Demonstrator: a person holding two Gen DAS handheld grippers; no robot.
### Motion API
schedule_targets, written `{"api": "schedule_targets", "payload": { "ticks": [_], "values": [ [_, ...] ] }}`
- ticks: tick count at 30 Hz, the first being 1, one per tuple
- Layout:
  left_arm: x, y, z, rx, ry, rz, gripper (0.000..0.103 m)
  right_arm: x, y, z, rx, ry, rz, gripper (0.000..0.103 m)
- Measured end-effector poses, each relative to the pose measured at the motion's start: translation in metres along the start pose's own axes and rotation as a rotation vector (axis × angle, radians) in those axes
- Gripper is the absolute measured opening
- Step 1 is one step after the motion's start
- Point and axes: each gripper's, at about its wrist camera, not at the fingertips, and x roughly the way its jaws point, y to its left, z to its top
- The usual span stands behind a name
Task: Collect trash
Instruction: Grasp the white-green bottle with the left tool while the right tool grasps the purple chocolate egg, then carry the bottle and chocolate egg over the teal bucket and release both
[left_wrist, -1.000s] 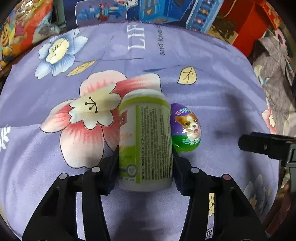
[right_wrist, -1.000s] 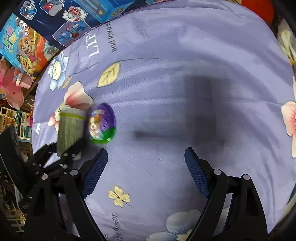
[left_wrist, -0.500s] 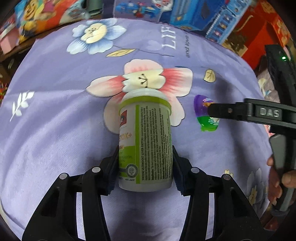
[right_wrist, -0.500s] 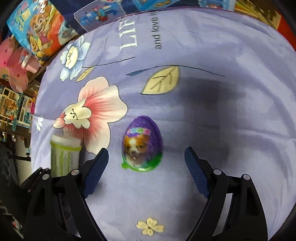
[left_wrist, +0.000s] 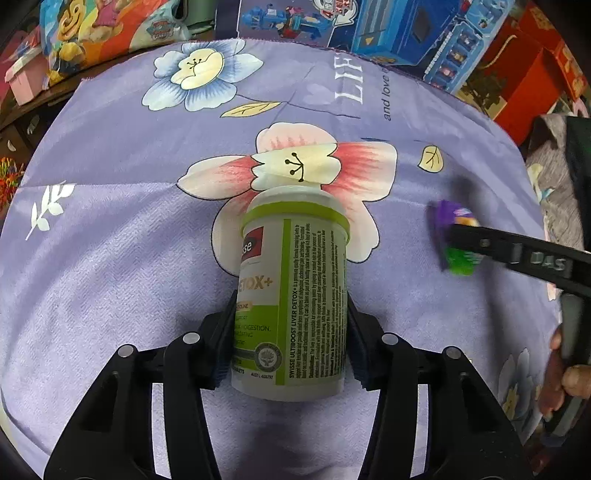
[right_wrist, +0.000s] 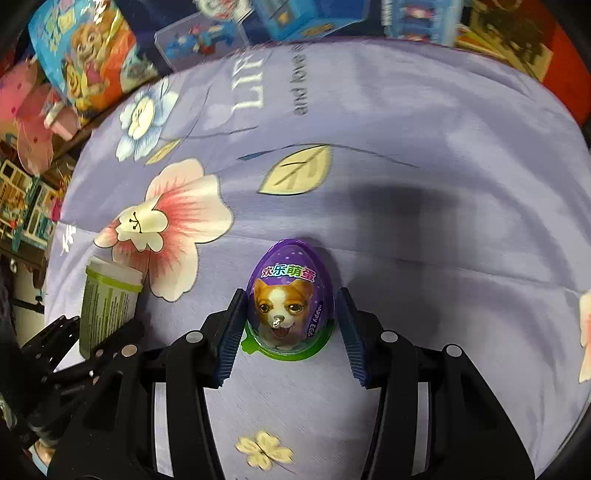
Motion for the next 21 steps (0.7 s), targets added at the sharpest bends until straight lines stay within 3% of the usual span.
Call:
{"api": "schedule_targets", "payload": {
  "ticks": [8, 21],
  "values": [
    [-0.015, -0.042, -0.013, 0.085, -0.009, -0.008, 0.051, -0.045, -0.054, -0.03, 0.079, -0.061, 0.009, 0.047],
    [-0.026, -0.198, -0.034, 0.322, -0.001, -0.132, 0.051, -0.132, -0.186, -0.108, 0.264, -0.177, -0.04, 0.047]
  ]
}}
